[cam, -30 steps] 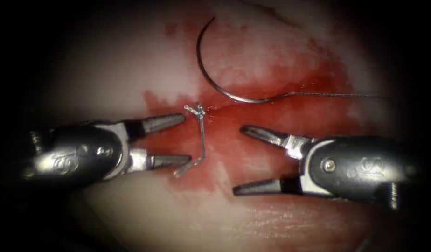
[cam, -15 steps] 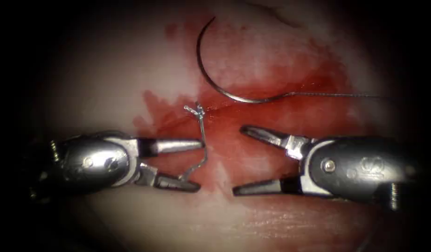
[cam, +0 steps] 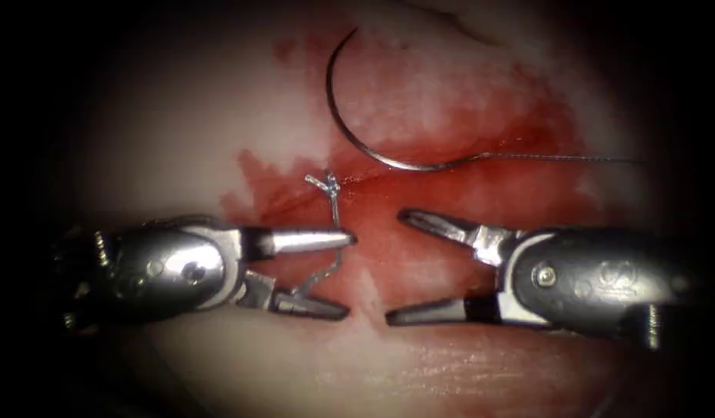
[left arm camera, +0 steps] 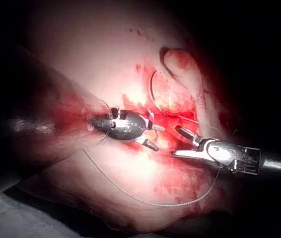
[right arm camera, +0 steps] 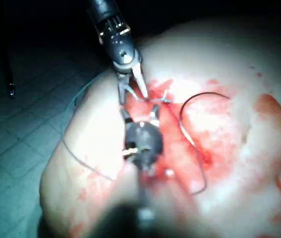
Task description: Wound Closure
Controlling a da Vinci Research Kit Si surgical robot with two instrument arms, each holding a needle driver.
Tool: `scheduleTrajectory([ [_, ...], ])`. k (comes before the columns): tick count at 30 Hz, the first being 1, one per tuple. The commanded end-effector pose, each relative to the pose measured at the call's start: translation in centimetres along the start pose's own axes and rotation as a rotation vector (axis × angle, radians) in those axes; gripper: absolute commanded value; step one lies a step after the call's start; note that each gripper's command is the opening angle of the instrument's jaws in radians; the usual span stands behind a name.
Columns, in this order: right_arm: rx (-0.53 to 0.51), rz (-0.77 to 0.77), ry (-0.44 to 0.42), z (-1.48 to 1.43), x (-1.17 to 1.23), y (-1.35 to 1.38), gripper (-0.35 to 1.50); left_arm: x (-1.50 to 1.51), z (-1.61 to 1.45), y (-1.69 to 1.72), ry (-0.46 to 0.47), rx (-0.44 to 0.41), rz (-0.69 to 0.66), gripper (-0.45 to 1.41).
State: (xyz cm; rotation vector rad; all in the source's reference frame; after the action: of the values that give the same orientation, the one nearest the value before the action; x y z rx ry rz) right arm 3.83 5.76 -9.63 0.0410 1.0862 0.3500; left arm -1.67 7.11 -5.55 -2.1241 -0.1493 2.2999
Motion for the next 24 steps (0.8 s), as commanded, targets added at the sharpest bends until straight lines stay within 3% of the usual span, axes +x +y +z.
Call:
scheduleTrajectory([
  [1, 0.001, -0.001, 0.004, 0.09, 0.00, -0.01, 1.43, -0.03, 0.05, -0.04, 0.002, -0.004, 0.003, 0.41],
  [4, 0.001, -0.001, 0.004, 0.09, 0.00, -0.01, 1.43, -0.03, -0.01, -0.02, -0.003, 0.002, 0.003, 0.26],
  [20, 0.001, 0.000, 0.004, 0.08, 0.00, -0.01, 1.43, 0.02, -0.04, -0.01, 0.011, -0.002, 0.007, 0.21],
  [22, 0.001, 0.000, 0.004, 0.08, 0.00, -0.01, 1.43, 0.03, -0.04, 0.00, 0.015, -0.006, 0.008, 0.13],
  [24, 0.001, 0.000, 0.004, 0.08, 0.00, -0.01, 1.43, 0.03, -0.04, 0.01, 0.019, -0.013, 0.008, -0.10],
])
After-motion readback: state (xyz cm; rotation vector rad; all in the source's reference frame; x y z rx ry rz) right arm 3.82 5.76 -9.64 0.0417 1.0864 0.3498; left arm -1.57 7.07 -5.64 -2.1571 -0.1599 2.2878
